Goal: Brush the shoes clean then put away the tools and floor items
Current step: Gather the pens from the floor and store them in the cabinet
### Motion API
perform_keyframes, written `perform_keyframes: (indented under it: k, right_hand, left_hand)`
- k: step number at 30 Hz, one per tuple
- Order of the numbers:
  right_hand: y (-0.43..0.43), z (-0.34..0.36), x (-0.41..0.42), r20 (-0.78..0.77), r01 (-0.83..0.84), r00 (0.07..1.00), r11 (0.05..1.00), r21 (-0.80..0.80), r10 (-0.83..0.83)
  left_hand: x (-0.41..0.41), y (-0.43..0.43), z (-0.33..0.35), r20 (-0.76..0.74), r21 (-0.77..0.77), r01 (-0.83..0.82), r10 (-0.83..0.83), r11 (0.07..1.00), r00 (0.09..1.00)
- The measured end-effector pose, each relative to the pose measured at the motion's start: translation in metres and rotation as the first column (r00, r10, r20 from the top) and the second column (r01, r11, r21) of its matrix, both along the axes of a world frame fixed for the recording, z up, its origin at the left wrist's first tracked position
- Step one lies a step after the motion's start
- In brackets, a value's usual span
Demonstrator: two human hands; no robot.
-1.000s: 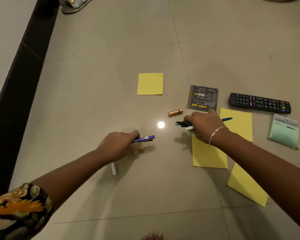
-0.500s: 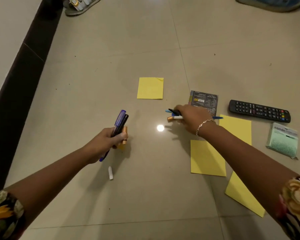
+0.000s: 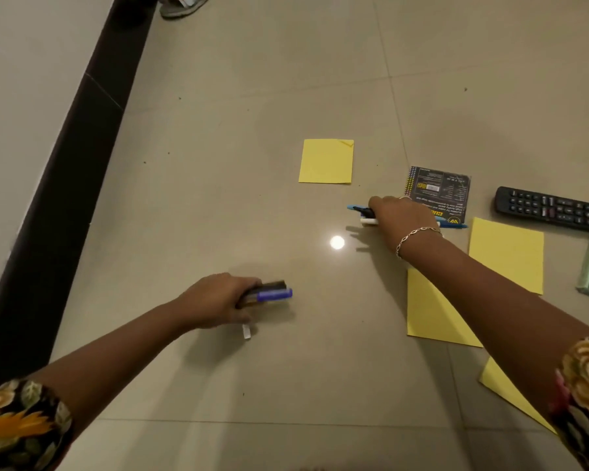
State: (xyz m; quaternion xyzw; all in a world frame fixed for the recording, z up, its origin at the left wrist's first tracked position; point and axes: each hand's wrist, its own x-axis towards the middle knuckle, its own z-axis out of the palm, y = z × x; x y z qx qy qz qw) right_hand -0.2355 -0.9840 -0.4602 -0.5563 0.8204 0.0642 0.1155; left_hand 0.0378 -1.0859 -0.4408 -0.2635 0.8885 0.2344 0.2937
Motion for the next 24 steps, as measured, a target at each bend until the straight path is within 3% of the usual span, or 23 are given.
perform_keyframes:
  k: [2,4,6,8,10,12,14,16,17,18,19,20,21,24]
  right_hand:
    - [0.002,0.003,-0.001,0.106,0.08,0.992,0.996,-0.041,-0.075]
    - [0.003,0.006,0.001,0.297,0.184,0.94,0.982,-0.034,-0.166]
    - [0.004,0.01,0.003,0.519,0.317,0.808,0.948,0.019,-0.28]
    - [0.009,0.013,0.003,0.732,0.467,0.56,0.878,0.108,-0.388]
    - [0.017,0.016,0.001,0.882,0.592,0.195,0.768,0.243,-0.43]
    - [0.025,0.019,-0.005,0.916,0.621,-0.138,0.687,0.377,-0.378]
    - [0.033,0.021,-0.015,0.875,0.575,-0.276,0.661,0.482,-0.398]
    - [0.039,0.025,-0.028,0.837,0.506,-0.308,0.667,0.547,-0.453]
    - [0.043,0.026,-0.037,0.828,0.49,-0.317,0.668,0.56,-0.462]
    - [0.047,0.029,-0.045,0.823,0.477,-0.331,0.67,0.568,-0.462]
    - [0.05,0.031,-0.053,0.821,0.474,-0.345,0.67,0.571,-0.455]
    - [0.052,0.035,-0.06,0.821,0.478,-0.352,0.668,0.571,-0.45]
    - [0.054,0.037,-0.068,0.824,0.488,-0.358,0.665,0.565,-0.439]
    - [0.058,0.038,-0.087,0.836,0.491,-0.376,0.678,0.546,-0.4]
  left_hand:
    - [0.0,0.007,-0.003,0.139,-0.174,0.294,-0.272,0.94,0.952]
    - [-0.003,0.011,-0.006,0.178,-0.233,0.418,-0.384,0.878,0.906]
    - [-0.007,0.013,-0.009,0.196,-0.255,0.487,-0.448,0.835,0.872]
    - [-0.01,0.012,-0.012,0.219,-0.235,0.539,-0.496,0.809,0.84]
    - [-0.01,0.011,-0.012,0.236,-0.231,0.585,-0.538,0.778,0.809]
    - [-0.007,0.008,-0.013,0.236,-0.25,0.614,-0.568,0.749,0.788]
    - [-0.001,0.009,-0.017,0.212,-0.273,0.631,-0.595,0.726,0.776]
    - [0.001,0.014,-0.016,0.086,-0.263,0.454,-0.448,0.851,0.89]
    - [0.0,0.016,-0.014,-0.033,-0.197,0.277,-0.289,0.94,0.957]
    - [-0.003,0.019,-0.01,-0.139,-0.036,0.061,-0.066,0.997,0.988]
    - [-0.01,0.022,-0.005,-0.208,0.209,-0.157,0.201,0.965,0.957]
    - [-0.018,0.023,-0.002,-0.228,0.433,-0.283,0.408,0.856,0.884]
    - [-0.028,0.025,-0.002,-0.208,0.562,-0.329,0.514,0.759,0.832]
    - [-0.062,0.03,0.004,-0.089,0.673,-0.393,0.596,0.627,0.798]
